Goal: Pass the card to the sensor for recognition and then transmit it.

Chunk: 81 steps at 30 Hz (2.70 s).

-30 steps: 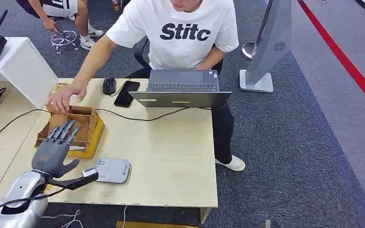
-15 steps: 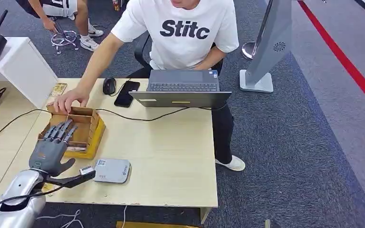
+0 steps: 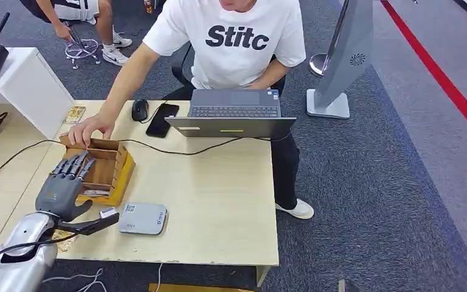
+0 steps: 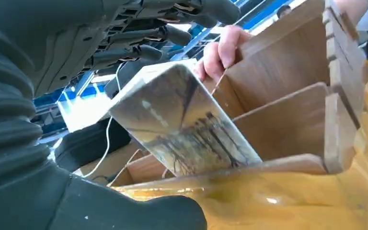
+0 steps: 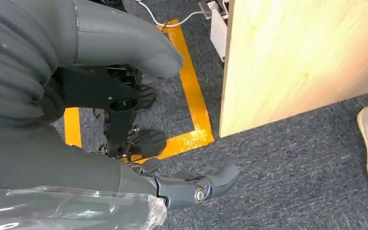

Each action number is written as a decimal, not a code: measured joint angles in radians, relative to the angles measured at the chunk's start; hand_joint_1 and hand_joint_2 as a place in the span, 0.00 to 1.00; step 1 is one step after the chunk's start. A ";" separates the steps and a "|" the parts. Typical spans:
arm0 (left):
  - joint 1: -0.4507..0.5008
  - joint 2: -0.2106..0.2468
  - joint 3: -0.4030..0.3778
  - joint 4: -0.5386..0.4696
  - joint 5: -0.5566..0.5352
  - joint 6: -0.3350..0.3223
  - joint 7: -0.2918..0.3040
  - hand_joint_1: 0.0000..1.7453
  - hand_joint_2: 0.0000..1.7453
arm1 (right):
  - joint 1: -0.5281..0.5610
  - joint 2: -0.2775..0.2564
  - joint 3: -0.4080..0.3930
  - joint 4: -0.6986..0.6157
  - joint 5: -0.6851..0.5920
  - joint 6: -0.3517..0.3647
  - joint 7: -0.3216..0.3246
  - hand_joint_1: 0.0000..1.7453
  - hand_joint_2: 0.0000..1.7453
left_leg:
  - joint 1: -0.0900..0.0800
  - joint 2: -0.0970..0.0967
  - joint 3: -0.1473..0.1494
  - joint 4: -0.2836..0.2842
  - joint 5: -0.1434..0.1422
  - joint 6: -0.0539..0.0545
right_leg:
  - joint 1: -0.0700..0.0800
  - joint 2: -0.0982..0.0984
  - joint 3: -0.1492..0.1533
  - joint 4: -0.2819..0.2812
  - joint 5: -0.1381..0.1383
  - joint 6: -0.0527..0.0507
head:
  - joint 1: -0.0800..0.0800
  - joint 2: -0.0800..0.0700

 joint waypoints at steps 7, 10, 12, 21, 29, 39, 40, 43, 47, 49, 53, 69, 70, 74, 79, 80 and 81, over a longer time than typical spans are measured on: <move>-0.001 -0.001 0.000 0.011 0.000 0.000 0.000 0.94 1.00 | 0.000 0.000 0.000 0.000 -0.001 0.000 0.000 0.00 1.00 | 0.000 0.000 0.000 0.000 0.000 0.000 | 0.000 0.000 0.000 0.000 0.000 0.000 | 0.000 0.000; 0.000 -0.001 0.000 0.014 0.000 0.000 0.000 0.94 1.00 | 0.000 0.000 0.000 0.000 -0.001 0.000 0.000 0.00 1.00 | 0.000 0.000 0.000 0.000 0.000 0.000 | 0.000 0.000 0.000 0.000 0.000 0.000 | 0.000 0.000; 0.001 -0.001 0.000 0.016 0.000 0.000 -0.001 0.96 1.00 | 0.000 0.000 0.000 0.000 -0.001 0.000 0.000 0.00 1.00 | 0.000 0.000 0.000 0.000 0.000 0.000 | 0.000 0.000 0.000 0.000 0.000 0.000 | 0.000 0.000; -0.002 -0.002 0.002 0.021 0.005 0.011 -0.022 0.91 1.00 | -0.002 0.000 0.000 0.000 0.000 0.000 0.003 0.00 1.00 | 0.000 -0.001 0.000 0.000 0.000 0.000 | 0.000 -0.001 0.000 0.000 0.000 0.000 | 0.000 0.000; -0.001 -0.010 0.002 0.003 0.003 0.012 -0.034 0.94 1.00 | -0.003 0.000 0.000 0.000 0.000 0.000 0.005 0.00 1.00 | 0.000 -0.001 0.000 0.000 0.000 0.000 | 0.000 -0.001 0.000 0.000 0.000 0.000 | 0.000 0.000; -0.002 -0.013 0.002 -0.031 0.003 0.018 -0.035 0.97 1.00 | -0.004 0.000 0.000 0.000 0.000 0.000 0.008 0.00 1.00 | 0.000 -0.001 0.000 0.000 0.000 0.000 | 0.000 -0.001 0.000 0.000 0.000 0.000 | 0.000 0.000; -0.003 -0.012 0.002 -0.038 0.004 0.017 -0.035 0.97 1.00 | -0.004 0.000 0.000 0.000 0.000 0.000 0.008 0.00 1.00 | 0.000 -0.001 0.000 0.000 0.000 0.000 | 0.000 -0.001 0.000 0.000 0.000 0.000 | 0.000 0.000; -0.009 -0.006 0.002 -0.059 0.008 0.015 -0.035 0.97 1.00 | -0.005 0.000 0.000 0.000 0.001 0.000 0.008 0.00 1.00 | 0.000 -0.001 0.000 0.000 0.001 0.000 | 0.000 -0.001 0.000 0.000 0.000 0.000 | 0.000 0.000; -0.025 -0.004 0.003 -0.073 0.011 0.015 -0.035 0.97 1.00 | -0.005 0.000 0.001 0.000 0.001 0.000 0.008 0.00 1.00 | 0.000 -0.001 0.000 0.000 0.001 0.000 | 0.000 -0.001 0.000 0.000 0.000 0.000 | 0.000 0.000; -0.027 -0.004 0.003 -0.074 0.010 0.015 -0.035 1.00 1.00 | -0.005 0.000 0.001 0.000 0.002 0.000 0.008 0.00 1.00 | 0.000 -0.001 0.000 0.000 0.001 0.000 | 0.000 0.000 0.000 0.000 0.001 0.000 | 0.000 0.000; -0.040 -0.004 0.003 -0.082 0.013 0.014 -0.035 1.00 1.00 | -0.005 0.000 0.001 0.000 0.002 0.000 0.009 0.00 1.00 | 0.000 -0.001 0.000 0.000 0.001 0.000 | 0.000 -0.001 0.000 0.000 0.001 0.000 | 0.000 0.000; -0.328 -0.027 0.003 0.021 0.019 -0.060 0.018 1.00 1.00 | -0.030 0.016 0.018 0.001 0.032 -0.002 0.026 0.00 1.00 | 0.000 -0.001 -0.001 0.000 0.002 0.000 | 0.000 -0.001 -0.001 0.000 0.002 -0.002 | 0.000 0.000; -0.342 -0.031 0.002 0.035 0.015 -0.063 0.022 1.00 1.00 | -0.030 0.019 0.020 0.001 0.034 -0.002 0.028 0.00 1.00 | 0.000 -0.001 -0.001 0.000 0.002 0.000 | 0.000 -0.001 -0.001 0.000 0.002 -0.002 | 0.000 0.000; -0.383 -0.044 0.002 0.074 0.004 -0.059 0.029 1.00 1.00 | -0.036 0.024 0.027 0.002 0.036 -0.001 0.031 0.00 1.00 | 0.000 -0.001 -0.001 0.000 0.002 0.000 | 0.000 0.000 -0.001 0.000 0.002 -0.002 | 0.000 0.000; -0.392 -0.055 0.002 0.101 0.001 -0.039 0.021 0.96 1.00 | -0.037 0.028 0.028 0.003 0.031 0.000 0.031 0.00 1.00 | 0.000 0.000 -0.001 0.000 0.002 0.000 | 0.000 0.000 -0.001 0.000 0.002 -0.002 | 0.000 0.000; -0.391 -0.057 0.002 0.102 0.002 -0.039 0.021 0.83 1.00 | -0.037 0.028 0.027 0.003 0.030 0.000 0.030 0.00 1.00 | 0.000 -0.001 -0.001 0.000 0.002 0.000 | 0.000 0.000 -0.001 0.000 0.002 -0.002 | 0.000 0.000; -0.388 -0.058 0.002 0.102 0.004 -0.039 0.021 0.01 1.00 | -0.037 0.028 0.027 0.003 0.030 0.000 0.030 0.00 1.00 | 0.000 -0.001 -0.001 0.000 0.002 0.000 | 0.000 0.000 -0.001 0.000 0.002 -0.002 | 0.000 0.000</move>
